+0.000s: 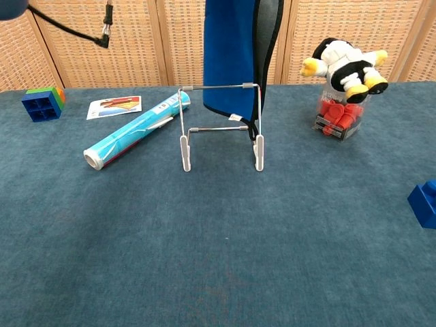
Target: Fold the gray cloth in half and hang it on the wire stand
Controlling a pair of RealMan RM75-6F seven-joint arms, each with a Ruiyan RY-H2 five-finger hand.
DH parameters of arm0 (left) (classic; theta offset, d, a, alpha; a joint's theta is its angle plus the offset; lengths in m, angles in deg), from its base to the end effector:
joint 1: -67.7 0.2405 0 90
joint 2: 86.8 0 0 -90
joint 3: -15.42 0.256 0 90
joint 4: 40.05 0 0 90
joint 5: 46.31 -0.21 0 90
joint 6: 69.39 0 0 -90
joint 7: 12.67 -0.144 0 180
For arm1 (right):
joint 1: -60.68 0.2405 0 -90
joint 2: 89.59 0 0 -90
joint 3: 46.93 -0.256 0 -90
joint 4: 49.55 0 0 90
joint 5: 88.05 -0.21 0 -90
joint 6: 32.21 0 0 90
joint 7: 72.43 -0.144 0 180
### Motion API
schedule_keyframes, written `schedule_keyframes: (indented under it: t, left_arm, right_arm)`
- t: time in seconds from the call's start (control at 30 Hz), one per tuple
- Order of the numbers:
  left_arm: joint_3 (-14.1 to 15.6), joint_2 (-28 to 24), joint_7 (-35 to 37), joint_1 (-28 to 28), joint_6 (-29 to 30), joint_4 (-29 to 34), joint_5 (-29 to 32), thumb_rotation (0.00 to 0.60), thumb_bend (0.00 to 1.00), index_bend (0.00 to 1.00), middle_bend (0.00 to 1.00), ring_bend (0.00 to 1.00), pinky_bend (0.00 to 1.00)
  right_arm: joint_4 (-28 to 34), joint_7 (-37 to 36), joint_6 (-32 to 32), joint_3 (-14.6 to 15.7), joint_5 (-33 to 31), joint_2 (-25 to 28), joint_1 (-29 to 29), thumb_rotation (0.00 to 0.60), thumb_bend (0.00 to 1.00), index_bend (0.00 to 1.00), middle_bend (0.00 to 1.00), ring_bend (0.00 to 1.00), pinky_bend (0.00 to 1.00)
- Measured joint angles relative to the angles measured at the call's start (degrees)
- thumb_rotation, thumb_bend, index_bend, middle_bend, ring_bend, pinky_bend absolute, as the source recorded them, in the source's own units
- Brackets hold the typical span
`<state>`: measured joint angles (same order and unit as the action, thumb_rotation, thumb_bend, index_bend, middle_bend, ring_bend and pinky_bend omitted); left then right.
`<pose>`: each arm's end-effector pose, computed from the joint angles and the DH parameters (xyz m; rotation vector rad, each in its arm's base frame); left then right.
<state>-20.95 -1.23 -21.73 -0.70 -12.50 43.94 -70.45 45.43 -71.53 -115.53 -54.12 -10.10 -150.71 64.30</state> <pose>0.0382 0.4554 0.0790 -1.2860 -1.4631 -1.5270 -0.3228 -0.1881 0.1858 1.2363 -0.9265 0.8465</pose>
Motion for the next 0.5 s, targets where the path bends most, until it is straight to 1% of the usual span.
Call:
schedule_keyframes:
  t: [0.17,0.33,0.5]
  left_arm:
    - [1.5,-1.2,-0.4,3.2,4.7,6.0,0.3,0.600,0.50,0.91,0.00,0.04,0.20]
    - [2.6,-2.1,0.5,6.5,7.0,10.2,0.3,0.600,0.50,0.91,0.00,0.04,0.20]
    - [3.6,-2.9,1.5,8.9,8.6,14.0,-1.1,0.600,0.49,0.91,0.00,0.04,0.20]
  right_arm:
    - [0.4,0.1,-0.2,0.1,0.4,0.1,0.0,0.600,0.00,0.00,0.00,0.00,0.00]
    - [0.5,0.1,-0.5,0.3,0.8,0.2,-0.2,0.600,0.00,0.00,0.00,0.00,0.00]
    - [0.6,0.1,-0.5,0.3,0.9,0.2,-0.2,0.600,0.00,0.00,0.00,0.00,0.00]
